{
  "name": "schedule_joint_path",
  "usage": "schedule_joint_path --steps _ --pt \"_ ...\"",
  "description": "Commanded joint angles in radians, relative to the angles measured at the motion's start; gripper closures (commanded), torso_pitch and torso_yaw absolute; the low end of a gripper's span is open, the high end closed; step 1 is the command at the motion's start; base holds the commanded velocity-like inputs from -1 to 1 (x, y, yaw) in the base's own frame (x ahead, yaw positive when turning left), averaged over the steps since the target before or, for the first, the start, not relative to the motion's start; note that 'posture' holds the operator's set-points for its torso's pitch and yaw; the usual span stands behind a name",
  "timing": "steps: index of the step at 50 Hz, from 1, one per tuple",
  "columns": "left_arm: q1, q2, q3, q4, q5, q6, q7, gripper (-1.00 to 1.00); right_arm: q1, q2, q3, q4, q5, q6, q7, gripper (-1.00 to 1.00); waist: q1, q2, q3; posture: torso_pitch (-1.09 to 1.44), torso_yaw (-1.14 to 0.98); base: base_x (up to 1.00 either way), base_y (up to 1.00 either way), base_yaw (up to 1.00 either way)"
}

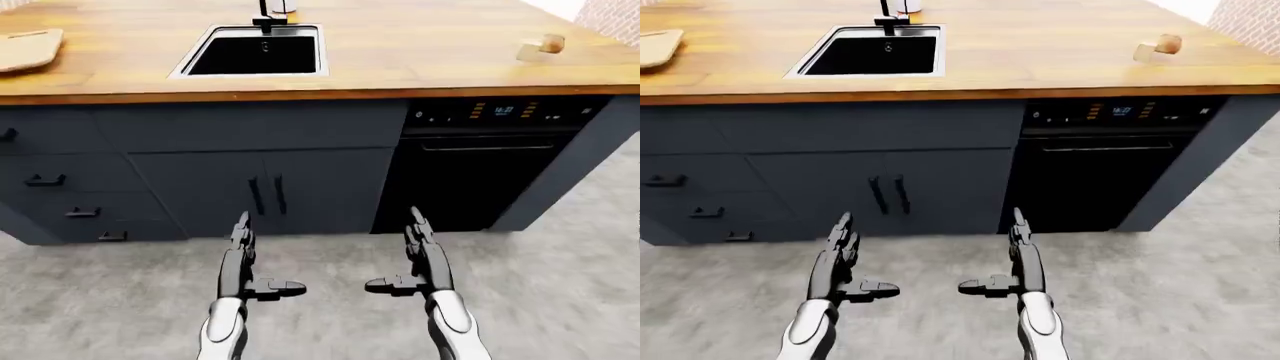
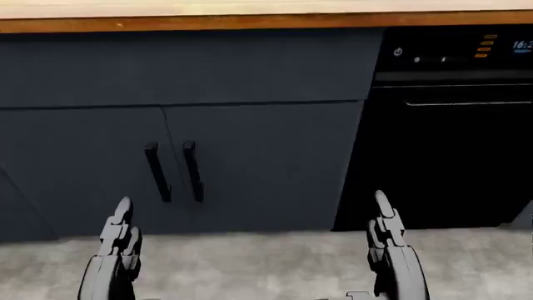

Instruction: Place the bread and cheese on the cutting board.

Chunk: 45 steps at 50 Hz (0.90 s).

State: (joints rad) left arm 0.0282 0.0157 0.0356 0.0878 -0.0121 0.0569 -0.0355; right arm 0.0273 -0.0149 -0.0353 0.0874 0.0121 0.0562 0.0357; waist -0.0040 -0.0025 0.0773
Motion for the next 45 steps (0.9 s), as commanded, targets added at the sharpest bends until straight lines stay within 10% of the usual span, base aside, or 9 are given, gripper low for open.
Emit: schedule_joint_path --steps 1,3,5,8,11,21,39,42,45 --pt "-0.031 0.014 -0.001 -0.068 0.012 -0.043 -0.008 -1.00 -0.068 -0.001 -0.002 -0.033 -0.036 -0.095 -0.047 -1.00 -0.002 -0.008 -0.001 0.00 0.00 0.00 0.00 0.00" --pt "-0.031 0.011 0.005 -0.064 0.005 -0.038 -0.015 -1.00 -0.082 0.003 0.004 -0.048 -0.051 -0.020 -0.074 -1.00 0.010 0.001 -0.061 0.00 0.00 0.00 0.00 0.00" --pt "-0.030 0.010 0.001 -0.067 0.014 -0.032 -0.019 -1.00 -0.084 0.007 -0.003 -0.065 -0.022 0.002 -0.073 -1.00 0.010 -0.004 -0.017 0.00 0.00 0.00 0.00 0.00" --pt "-0.032 0.010 -0.007 -0.078 0.029 -0.016 -0.023 -1.00 -0.092 0.001 -0.005 -0.106 0.003 0.083 -0.085 -1.00 0.012 -0.005 -0.076 0.00 0.00 0.00 0.00 0.00" --pt "-0.023 0.014 -0.001 -0.193 0.031 0.078 -0.023 -1.00 -0.111 -0.015 0.007 -0.072 -0.047 -0.101 -0.078 -1.00 0.010 -0.003 -0.076 0.00 0.00 0.00 0.00 0.00" --pt "-0.200 0.069 0.061 -0.543 0.052 0.402 -0.052 -1.00 -0.279 -0.040 -0.011 -0.448 -0.047 0.375 -0.040 -1.00 0.010 0.000 -0.088 0.00 0.00 0.00 0.00 0.00" --pt "-0.626 0.233 0.097 -0.596 0.119 0.811 -0.118 -1.00 -0.555 -0.111 -0.052 -0.397 0.014 0.409 -0.046 -1.00 0.005 0.004 -0.077 0.00 0.00 0.00 0.00 0.00" --pt "-0.611 0.230 0.096 -0.664 0.132 0.854 -0.135 -1.00 -0.535 -0.101 -0.058 -0.438 0.023 0.429 -0.059 -1.00 0.004 0.069 -0.061 0.00 0.00 0.00 -0.52 0.00" --pt "-0.588 0.212 0.114 -0.717 0.134 0.870 -0.131 -1.00 -0.549 -0.105 -0.055 -0.489 0.032 0.494 -0.067 -1.00 0.010 0.059 -0.084 0.00 0.00 0.00 -0.35 0.00"
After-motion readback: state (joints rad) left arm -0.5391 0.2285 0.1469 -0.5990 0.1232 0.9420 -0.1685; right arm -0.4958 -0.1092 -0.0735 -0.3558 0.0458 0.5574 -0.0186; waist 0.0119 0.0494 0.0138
